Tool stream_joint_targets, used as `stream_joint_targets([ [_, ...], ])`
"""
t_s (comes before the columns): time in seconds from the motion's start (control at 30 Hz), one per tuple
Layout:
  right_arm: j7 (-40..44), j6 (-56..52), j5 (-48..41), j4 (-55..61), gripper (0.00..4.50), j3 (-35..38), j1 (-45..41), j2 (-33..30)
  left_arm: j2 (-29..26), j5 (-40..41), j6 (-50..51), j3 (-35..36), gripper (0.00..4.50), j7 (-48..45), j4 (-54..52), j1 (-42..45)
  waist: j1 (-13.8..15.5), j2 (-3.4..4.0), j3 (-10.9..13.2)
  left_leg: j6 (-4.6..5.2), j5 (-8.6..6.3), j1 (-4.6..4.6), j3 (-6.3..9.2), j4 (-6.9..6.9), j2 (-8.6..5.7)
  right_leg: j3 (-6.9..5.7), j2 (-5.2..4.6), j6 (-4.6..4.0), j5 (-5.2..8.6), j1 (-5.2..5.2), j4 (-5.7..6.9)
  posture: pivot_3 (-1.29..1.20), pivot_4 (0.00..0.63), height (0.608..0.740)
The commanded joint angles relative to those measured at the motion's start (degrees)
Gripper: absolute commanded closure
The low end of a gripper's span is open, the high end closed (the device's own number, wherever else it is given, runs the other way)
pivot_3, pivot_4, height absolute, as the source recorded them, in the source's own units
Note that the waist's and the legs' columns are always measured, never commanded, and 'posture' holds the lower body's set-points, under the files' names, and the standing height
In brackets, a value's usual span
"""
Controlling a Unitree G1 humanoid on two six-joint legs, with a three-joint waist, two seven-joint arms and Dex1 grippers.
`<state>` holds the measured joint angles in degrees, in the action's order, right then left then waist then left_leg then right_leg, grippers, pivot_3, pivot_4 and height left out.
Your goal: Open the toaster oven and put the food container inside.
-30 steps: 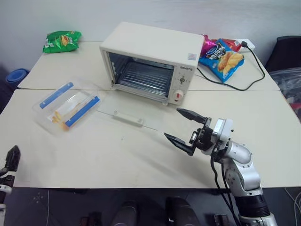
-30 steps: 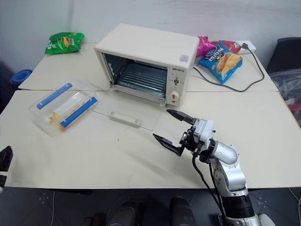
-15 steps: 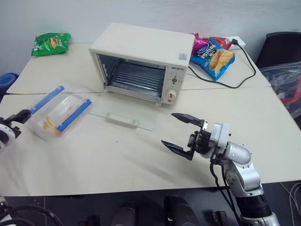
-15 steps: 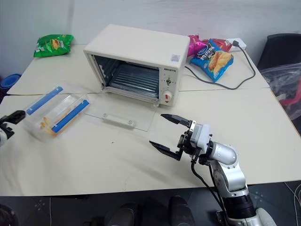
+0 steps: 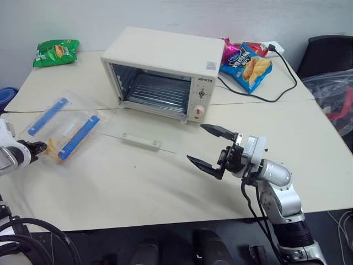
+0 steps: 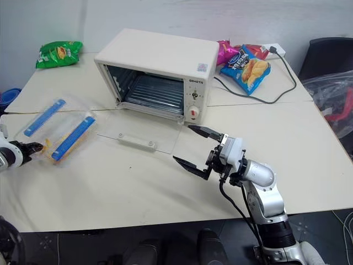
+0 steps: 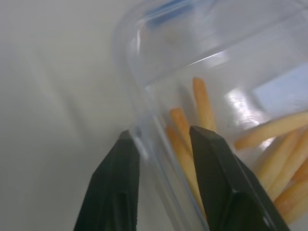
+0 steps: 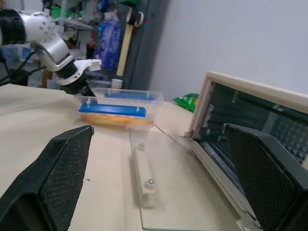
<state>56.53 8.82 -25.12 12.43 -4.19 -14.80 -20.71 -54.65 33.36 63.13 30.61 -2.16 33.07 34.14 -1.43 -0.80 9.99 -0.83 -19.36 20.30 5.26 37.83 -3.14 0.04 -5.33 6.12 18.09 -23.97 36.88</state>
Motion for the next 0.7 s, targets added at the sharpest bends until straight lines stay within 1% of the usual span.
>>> stream_joint_targets([
  [0.03, 0.9, 0.7, -2.3, 4.1, 0.0, -0.7, -0.3, 0.3, -2.5, -1.1, -2.9, 2.5, 3.87, -3.1, 1.7, 2.0, 0.0, 0.0, 0.0, 0.0, 0.0, 0.0, 0.0, 0.01, 0.0, 0.0, 0.0, 0.0, 0.0, 0.0, 0.0, 0.0, 0.15, 0.74],
  [0.07, 1.0, 0.3, -2.7, 4.3, 0.0, -0.8, -0.3, 0.3, -2.8, -1.0, -2.6, 2.7, 4.1, -4.1, 2.2, 2.3, 0.0, -0.01, 0.0, 0.0, 0.0, 0.0, 0.0, 0.01, 0.0, 0.01, 0.0, 0.0, 0.0, 0.0, 0.01, 0.0, 0.15, 0.74],
  [0.1, 1.1, 0.1, -2.8, 4.4, 0.0, -0.8, -0.2, 0.2, -4.1, -1.3, -2.9, 1.5, 4.43, -7.4, 2.1, 2.1, 0.0, -0.01, 0.0, 0.0, 0.0, 0.0, 0.0, 0.01, -0.01, 0.01, -0.01, 0.0, 0.0, 0.0, 0.02, 0.0, 0.15, 0.74],
  [0.17, 0.9, -0.2, -3.0, 4.7, 0.0, -0.2, 0.2, -0.4, -7.6, -2.8, -4.2, -3.3, 4.5, -15.5, 1.0, 1.5, -0.2, -0.07, 0.0, 0.0, 0.0, 0.05, 0.0, 0.01, -0.01, 0.01, 0.0, 0.0, 0.0, -0.05, 0.03, 0.0, 0.15, 0.74],
  [0.23, 0.8, -0.7, -3.3, 5.1, 0.0, 0.9, 1.3, -1.5, -10.4, -3.8, -3.7, -8.2, 4.5, -22.1, 0.1, 3.4, -0.1, -0.07, 0.0, 0.0, 0.0, 0.12, 0.0, -0.01, -0.01, 0.02, 0.0, 0.0, 0.0, -0.14, 0.09, 0.0, 0.15, 0.74],
  [0.33, 0.6, -1.2, -3.5, 5.4, 0.0, 2.8, 3.5, -3.6, -11.4, -6.4, -3.8, -16.2, 4.5, -28.6, -0.7, 8.5, 0.8, -0.07, 0.0, 0.02, 0.0, 0.3, 0.06, 0.02, -0.09, 0.01, -0.05, 0.0, 0.0, -0.27, 0.08, 0.0, 0.15, 0.74],
  [0.4, 0.3, -1.0, -3.1, 5.4, 0.0, 3.8, 4.9, -4.7, -10.2, -8.2, -4.0, -19.8, 4.5, -30.6, -0.5, 12.4, 1.5, -0.07, 0.0, 0.04, 0.01, 0.36, 0.05, 0.12, -0.17, 0.03, -0.09, 0.0, 0.0, -0.3, 0.03, 0.0, 0.15, 0.74],
  [0.47, -0.5, -0.9, -2.5, 5.4, 0.0, 5.2, 7.3, -5.6, -6.4, -9.7, -2.9, -24.3, 4.5, -31.7, -1.6, 17.8, 1.8, -0.07, 0.0, 0.08, 0.03, 0.4, 0.05, 0.18, -0.2, 0.03, -0.1, 0.01, 0.0, -0.29, 0.04, 0.0, 0.15, 0.74],
  [0.57, -2.2, -1.2, -1.4, 5.9, 0.0, 5.9, 10.2, -6.2, 0.6, -12.6, -3.3, -30.1, 4.5, -32.7, -1.6, 24.6, 2.7, -0.08, 0.0, 0.1, 0.05, 0.47, 0.09, 0.3, -0.23, -0.02, -0.07, 0.04, -0.02, -0.3, 0.1, 0.0, 0.15, 0.74],
  [0.7, -4.3, -1.3, -0.5, 7.1, 0.0, 5.4, 11.9, -5.7, 7.9, -16.1, -5.8, -33.7, 4.5, -33.5, 2.8, 30.7, 2.4, -0.11, 0.0, 0.12, 0.09, 0.89, 0.07, 0.46, -0.27, 0.01, -0.05, 0.13, -0.07, -0.67, 0.3, 0.0, 0.15, 0.74],
])
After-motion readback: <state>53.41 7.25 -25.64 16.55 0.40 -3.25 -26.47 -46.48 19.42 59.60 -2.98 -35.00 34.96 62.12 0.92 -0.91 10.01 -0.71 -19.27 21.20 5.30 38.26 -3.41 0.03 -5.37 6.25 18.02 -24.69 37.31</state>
